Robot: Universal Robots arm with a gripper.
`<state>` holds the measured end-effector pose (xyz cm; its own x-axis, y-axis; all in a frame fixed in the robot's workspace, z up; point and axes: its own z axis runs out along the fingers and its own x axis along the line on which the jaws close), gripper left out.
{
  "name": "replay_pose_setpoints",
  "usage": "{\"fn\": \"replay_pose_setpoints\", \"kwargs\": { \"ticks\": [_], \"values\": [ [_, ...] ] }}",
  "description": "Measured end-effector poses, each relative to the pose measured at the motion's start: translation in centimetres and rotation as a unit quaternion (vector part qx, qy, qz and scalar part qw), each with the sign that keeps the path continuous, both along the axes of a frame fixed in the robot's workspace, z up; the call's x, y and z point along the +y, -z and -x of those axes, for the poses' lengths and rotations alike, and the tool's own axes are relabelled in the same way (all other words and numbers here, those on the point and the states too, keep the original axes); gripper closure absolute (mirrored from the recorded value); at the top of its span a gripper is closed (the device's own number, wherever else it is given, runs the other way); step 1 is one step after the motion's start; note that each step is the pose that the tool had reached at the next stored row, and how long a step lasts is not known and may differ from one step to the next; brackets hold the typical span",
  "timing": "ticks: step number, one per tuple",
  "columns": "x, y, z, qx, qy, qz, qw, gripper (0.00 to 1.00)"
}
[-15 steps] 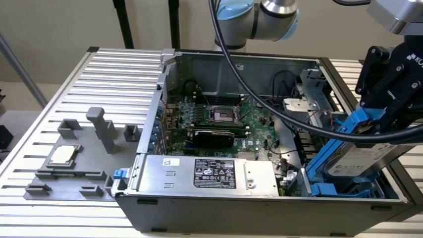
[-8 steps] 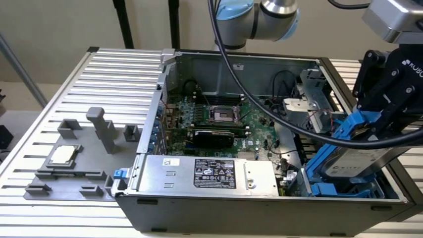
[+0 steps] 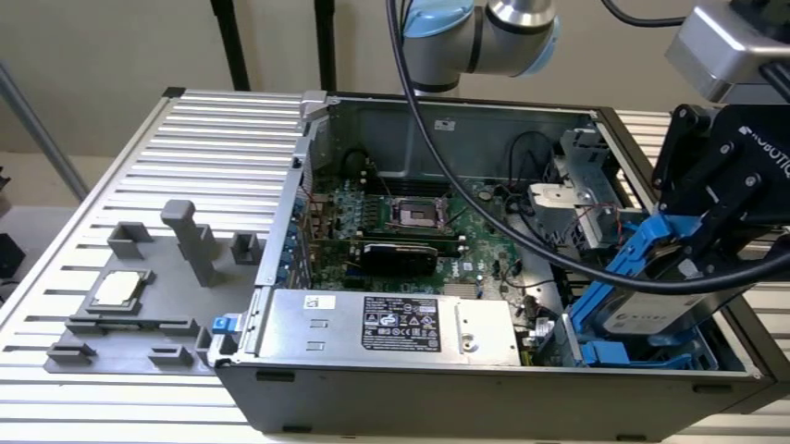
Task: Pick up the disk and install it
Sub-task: 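Insert the disk into the insertion slot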
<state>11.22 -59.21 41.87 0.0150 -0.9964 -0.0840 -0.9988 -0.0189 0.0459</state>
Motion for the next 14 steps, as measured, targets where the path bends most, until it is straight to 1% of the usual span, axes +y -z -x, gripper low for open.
{"fn": "replay_pose_setpoints", "kwargs": {
  "ticks": [5,7,9,14],
  "values": [
    [-0.14,0.51,0.0,0.0,-0.005,-0.0072,1.0,0.67],
    [-0.2,0.67,0.02,0.0,-0.007,-0.0094,0.9999,0.67],
    [-0.24,0.78,0.05,0.0,-0.008,-0.0104,0.9999,0.67],
    [-0.31,0.89,0.09,0.0,-0.009,-0.0105,0.9999,0.67]
  ]
}}
